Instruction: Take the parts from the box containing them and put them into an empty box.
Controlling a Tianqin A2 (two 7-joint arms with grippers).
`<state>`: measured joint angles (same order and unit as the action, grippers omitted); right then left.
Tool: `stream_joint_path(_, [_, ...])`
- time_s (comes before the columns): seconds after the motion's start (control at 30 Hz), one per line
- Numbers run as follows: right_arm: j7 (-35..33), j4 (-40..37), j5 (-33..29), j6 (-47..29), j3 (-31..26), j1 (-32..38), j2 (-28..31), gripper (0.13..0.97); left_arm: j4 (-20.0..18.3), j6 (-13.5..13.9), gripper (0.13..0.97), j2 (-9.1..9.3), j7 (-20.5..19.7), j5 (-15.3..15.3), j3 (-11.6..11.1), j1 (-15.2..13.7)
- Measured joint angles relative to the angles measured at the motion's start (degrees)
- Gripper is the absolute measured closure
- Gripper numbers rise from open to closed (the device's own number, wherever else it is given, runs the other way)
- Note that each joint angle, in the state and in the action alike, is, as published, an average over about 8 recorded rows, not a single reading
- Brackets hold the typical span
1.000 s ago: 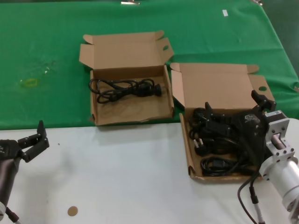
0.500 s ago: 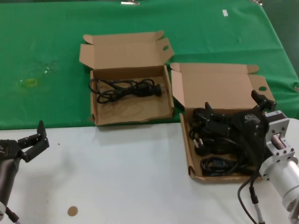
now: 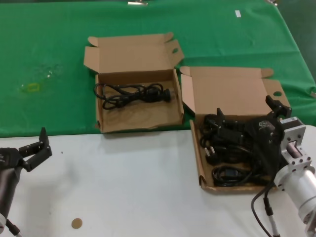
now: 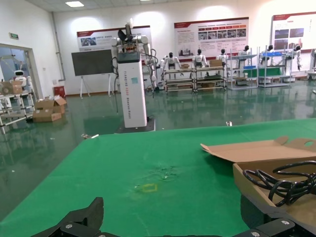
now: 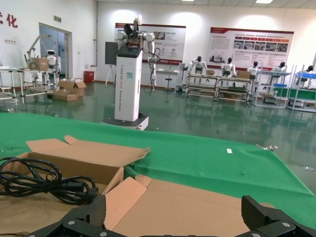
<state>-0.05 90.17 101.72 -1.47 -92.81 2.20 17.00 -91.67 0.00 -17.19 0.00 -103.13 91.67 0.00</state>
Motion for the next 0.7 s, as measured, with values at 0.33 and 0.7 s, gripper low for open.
stream_joint_path(0.33, [0.0,0.0,0.0,0.0,0.0,0.0,0.0,0.129,0.0,0.0,0.132,0.0,0.0,0.0,0.0,0.0])
stream_joint_path(0.7, [0.0,0.0,0.0,0.0,0.0,0.0,0.0,0.129,0.0,0.0,0.132,0.0,0.0,0.0,0.0,0.0])
